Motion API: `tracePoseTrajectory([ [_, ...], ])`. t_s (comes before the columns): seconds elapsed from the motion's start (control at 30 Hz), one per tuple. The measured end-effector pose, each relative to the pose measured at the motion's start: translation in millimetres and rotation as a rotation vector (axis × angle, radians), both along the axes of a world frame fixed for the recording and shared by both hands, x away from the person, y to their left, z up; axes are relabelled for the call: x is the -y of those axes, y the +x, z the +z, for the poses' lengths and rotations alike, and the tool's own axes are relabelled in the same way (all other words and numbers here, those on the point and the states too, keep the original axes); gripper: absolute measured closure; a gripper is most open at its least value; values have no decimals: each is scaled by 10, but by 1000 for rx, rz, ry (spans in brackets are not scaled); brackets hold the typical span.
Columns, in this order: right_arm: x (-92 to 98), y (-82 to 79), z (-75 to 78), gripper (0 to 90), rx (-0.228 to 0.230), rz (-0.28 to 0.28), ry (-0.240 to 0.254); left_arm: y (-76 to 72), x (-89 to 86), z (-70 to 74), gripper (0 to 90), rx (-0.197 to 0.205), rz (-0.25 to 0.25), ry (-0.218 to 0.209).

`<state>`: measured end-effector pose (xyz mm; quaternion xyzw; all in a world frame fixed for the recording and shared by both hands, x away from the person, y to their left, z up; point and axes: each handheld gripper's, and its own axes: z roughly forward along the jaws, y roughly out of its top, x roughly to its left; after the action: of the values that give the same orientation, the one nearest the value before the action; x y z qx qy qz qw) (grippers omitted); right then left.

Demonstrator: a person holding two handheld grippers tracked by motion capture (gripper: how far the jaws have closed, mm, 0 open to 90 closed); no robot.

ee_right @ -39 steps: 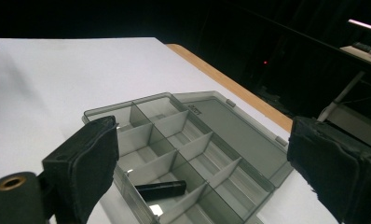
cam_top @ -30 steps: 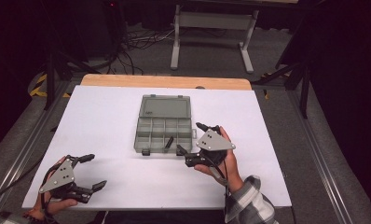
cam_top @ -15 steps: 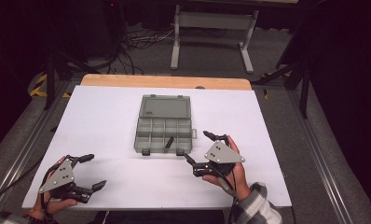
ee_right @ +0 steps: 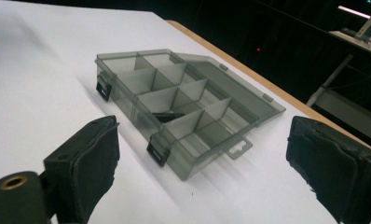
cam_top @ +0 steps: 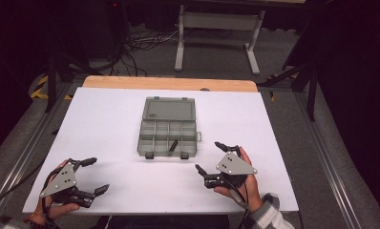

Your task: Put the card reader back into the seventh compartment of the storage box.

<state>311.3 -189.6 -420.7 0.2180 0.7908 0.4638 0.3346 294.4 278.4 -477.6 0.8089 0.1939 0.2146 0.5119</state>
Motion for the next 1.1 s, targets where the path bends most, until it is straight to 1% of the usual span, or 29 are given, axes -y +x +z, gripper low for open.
tracePoseTrajectory([
  [0.23,95,-47,-87,106,-8,-13,-18,4,2,-2,66,-1,0,-1],
  [0.33,141,-59,-121,105,-26,-15,-5,6,1,-2,66,-2,1,-3],
  [0.5,227,-99,-191,104,-26,-33,-19,6,-1,0,65,-4,4,-4],
  [0.6,294,-125,-236,103,-36,-36,-7,6,4,-1,65,-2,3,-4],
  [0.73,395,-155,-314,103,-41,-55,-8,10,-2,2,64,-4,6,-5],
  [0.87,466,-179,-383,101,-59,-65,1,21,-4,2,63,-2,10,-8],
  [0.97,502,-202,-411,95,-63,-65,6,37,-7,2,61,-4,15,-4],
  [1.03,522,-206,-418,93,-63,-70,6,48,-12,4,61,-4,20,-8],
  [1.1,544,-206,-424,88,-70,-74,18,48,-16,6,61,-2,22,-8],
])
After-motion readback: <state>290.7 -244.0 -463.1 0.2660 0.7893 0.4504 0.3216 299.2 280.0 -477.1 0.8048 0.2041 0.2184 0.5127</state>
